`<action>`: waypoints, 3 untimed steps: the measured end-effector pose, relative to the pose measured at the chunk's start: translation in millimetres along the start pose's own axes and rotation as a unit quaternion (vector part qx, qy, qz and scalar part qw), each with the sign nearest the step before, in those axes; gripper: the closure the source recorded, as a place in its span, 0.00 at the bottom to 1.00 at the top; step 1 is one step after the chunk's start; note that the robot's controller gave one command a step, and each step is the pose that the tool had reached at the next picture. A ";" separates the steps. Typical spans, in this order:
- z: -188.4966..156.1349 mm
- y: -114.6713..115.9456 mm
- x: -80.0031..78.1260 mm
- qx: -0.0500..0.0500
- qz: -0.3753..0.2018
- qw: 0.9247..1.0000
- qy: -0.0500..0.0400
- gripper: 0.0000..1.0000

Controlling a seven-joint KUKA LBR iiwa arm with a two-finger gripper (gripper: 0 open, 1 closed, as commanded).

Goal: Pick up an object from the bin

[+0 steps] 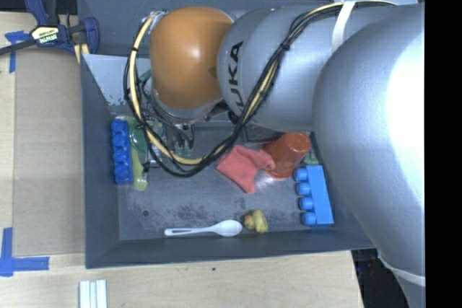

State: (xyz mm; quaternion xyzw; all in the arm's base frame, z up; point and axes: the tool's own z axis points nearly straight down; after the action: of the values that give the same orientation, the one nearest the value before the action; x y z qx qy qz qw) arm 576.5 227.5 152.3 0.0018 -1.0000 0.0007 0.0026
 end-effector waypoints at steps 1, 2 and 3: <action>-5.3 -0.9 -1.9 -0.001 0.002 1.000 -0.004 0.00; -6.2 -56.7 -19.1 -0.001 -0.033 0.999 -0.003 0.00; -39.5 -75.3 -11.4 -0.002 0.002 1.000 -0.004 0.00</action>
Offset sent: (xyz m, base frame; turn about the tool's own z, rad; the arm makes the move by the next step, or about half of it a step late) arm 0.0251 -0.0772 0.0058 -0.0785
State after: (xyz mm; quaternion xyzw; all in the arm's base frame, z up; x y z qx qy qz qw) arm 588.4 152.3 191.9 -0.0003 -1.0000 -0.0013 -0.0015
